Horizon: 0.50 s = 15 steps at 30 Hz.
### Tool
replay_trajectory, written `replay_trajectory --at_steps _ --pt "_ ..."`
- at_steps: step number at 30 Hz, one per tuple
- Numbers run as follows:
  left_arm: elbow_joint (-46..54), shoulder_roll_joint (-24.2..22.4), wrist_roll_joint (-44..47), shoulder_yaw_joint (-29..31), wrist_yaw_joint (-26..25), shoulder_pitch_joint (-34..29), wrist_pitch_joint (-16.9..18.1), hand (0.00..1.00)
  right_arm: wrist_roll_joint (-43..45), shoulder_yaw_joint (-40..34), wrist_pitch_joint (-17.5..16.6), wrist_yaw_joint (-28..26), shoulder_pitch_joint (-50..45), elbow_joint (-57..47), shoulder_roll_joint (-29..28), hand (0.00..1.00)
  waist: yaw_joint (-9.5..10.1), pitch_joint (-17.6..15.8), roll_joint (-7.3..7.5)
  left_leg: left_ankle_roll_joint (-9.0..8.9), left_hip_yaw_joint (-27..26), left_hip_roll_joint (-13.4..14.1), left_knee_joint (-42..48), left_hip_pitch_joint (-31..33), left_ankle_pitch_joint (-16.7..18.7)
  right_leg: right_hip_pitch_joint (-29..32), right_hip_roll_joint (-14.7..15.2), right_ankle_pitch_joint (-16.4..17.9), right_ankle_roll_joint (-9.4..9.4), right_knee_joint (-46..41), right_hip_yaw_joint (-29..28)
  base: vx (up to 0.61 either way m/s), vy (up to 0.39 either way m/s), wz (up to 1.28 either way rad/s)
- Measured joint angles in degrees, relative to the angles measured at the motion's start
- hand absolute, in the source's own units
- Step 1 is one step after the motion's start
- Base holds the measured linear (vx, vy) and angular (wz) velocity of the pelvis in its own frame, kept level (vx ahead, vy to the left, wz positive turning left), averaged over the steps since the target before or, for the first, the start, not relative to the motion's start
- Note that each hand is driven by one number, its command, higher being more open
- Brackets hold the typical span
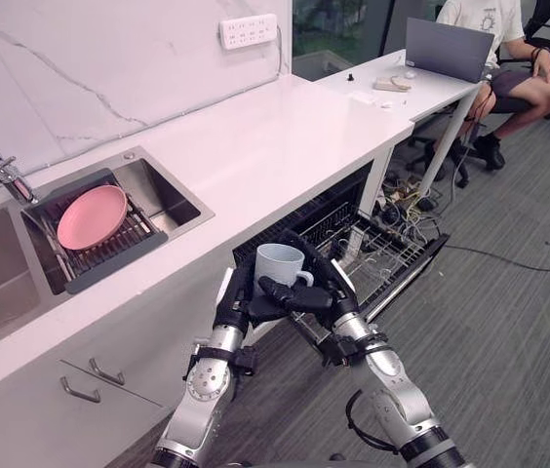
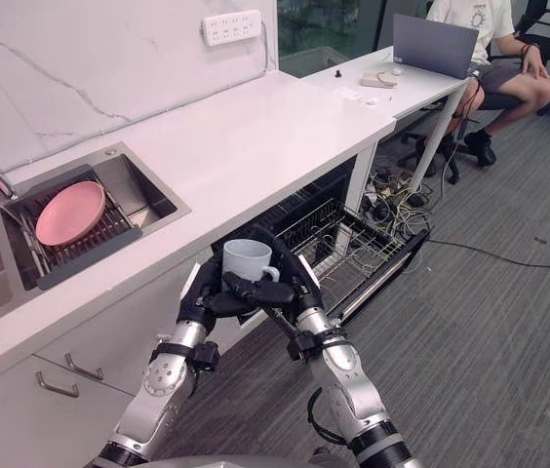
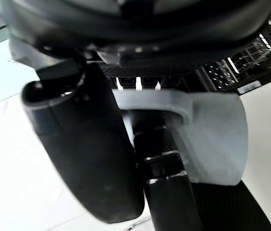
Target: Walk over to the sink, pick up the cup, carry it to the dishwasher, place the cup inside the dishwasher, then close the dishwasher door
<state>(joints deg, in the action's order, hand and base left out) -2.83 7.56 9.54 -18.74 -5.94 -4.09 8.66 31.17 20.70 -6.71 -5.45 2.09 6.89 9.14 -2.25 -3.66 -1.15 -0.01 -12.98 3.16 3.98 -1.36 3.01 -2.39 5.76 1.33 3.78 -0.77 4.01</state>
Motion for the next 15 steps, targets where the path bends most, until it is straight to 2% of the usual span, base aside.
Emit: replay_trajectory --at_steps 2,3,10,11,15 --pt "0.0 0.8 0.1 -0.7 0.1 0.3 0.0 0.3 1.4 0.1 0.0 -0.1 1.0 1.5 0.0 0.9 -0.04 0.0 0.01 -0.03 0.0 0.0 -0.2 0.1 -0.2 0.1 -0.1 -0.1 -0.06 0.0 0.0 0.0 0.0 0.0" --pt "0.0 1.2 0.1 -0.9 0.1 0.7 0.0 0.3 2.4 0.3 0.1 -0.1 1.7 2.4 0.1 0.3 -0.06 0.0 0.02 -0.02 0.1 0.0 -0.3 0.2 -0.4 0.2 -0.1 -0.2 -0.07 0.0 0.1 -0.04 -0.006 0.03" --pt "0.0 4.7 0.6 -1.4 0.2 2.0 0.0 0.3 6.0 2.5 0.4 -0.3 5.4 6.2 1.0 0.3 0.19 1.5 0.24 0.08 1.2 0.0 -0.7 1.0 -1.2 0.7 -0.1 -0.4 -0.19 0.0 1.0 -0.04 -0.004 0.08" --pt "0.0 4.9 0.5 -1.6 0.2 2.1 0.0 0.9 6.0 2.4 0.4 0.3 5.9 6.7 0.8 0.3 0.32 1.5 0.32 0.08 1.3 -0.1 -0.8 1.0 -1.4 0.7 -0.1 -0.5 -0.23 0.0 1.2 -0.04 -0.007 0.06" --pt "0.1 5.1 0.4 -2.1 0.2 2.2 -0.1 0.9 5.9 2.2 0.4 0.2 6.4 7.4 1.4 0.3 0.92 1.9 0.9 0.05 1.4 0.0 -0.9 1.2 -1.5 0.8 -0.1 -0.6 -0.27 0.0 1.3 -0.02 -0.002 0.01"
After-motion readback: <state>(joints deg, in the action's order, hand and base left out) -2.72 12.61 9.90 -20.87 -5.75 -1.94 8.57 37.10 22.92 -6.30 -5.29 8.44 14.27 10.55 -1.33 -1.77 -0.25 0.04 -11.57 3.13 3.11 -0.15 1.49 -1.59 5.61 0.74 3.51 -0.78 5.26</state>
